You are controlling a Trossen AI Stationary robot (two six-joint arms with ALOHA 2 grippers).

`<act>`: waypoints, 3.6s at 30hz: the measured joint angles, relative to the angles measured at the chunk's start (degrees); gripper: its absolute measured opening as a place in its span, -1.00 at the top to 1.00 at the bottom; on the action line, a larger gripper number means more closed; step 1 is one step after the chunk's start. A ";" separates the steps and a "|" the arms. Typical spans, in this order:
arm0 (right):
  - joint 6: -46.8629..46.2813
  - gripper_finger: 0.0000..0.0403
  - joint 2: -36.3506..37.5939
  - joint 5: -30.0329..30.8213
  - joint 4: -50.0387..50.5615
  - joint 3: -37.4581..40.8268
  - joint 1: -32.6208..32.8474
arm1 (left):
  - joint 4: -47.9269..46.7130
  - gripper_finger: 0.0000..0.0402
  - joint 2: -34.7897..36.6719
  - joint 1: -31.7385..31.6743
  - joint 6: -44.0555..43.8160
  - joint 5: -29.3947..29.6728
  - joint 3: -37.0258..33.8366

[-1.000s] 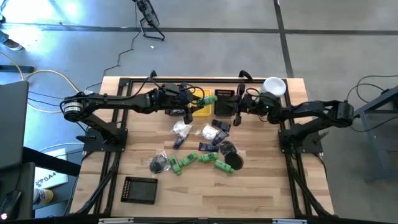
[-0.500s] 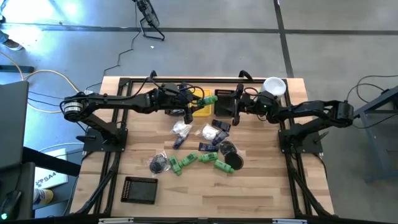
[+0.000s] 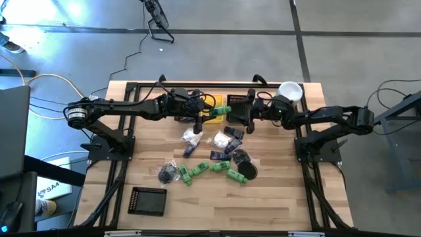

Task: Pick & Place Travel size toiletries
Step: Put the green shampoo bottle into the top right black bin

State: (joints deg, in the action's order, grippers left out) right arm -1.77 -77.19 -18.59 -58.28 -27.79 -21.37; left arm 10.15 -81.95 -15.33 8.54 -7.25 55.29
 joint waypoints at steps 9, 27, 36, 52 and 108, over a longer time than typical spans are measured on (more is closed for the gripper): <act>1.90 -0.21 -2.64 0.07 0.97 -2.05 1.34 | -0.67 0.14 0.00 -0.02 0.00 -0.04 0.00; 1.97 -0.21 -5.09 0.02 1.14 -4.44 1.33 | -1.32 0.14 0.00 -0.02 0.09 -0.07 0.00; 2.00 -0.21 -4.45 -0.04 1.51 -4.44 1.13 | -1.31 0.14 0.00 -0.02 0.20 -0.07 -0.02; 3.12 -0.21 0.94 -1.11 10.16 -4.44 0.48 | -1.03 0.14 0.02 -0.02 0.17 -0.04 -0.02; 3.56 -0.14 0.83 -0.94 9.61 -4.42 1.62 | -1.29 0.14 0.02 -0.02 -0.28 -1.42 -0.02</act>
State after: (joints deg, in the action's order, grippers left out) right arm 1.79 -76.36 -19.53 -48.67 -32.21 -19.75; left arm 8.86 -81.93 -15.35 8.25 -8.67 55.27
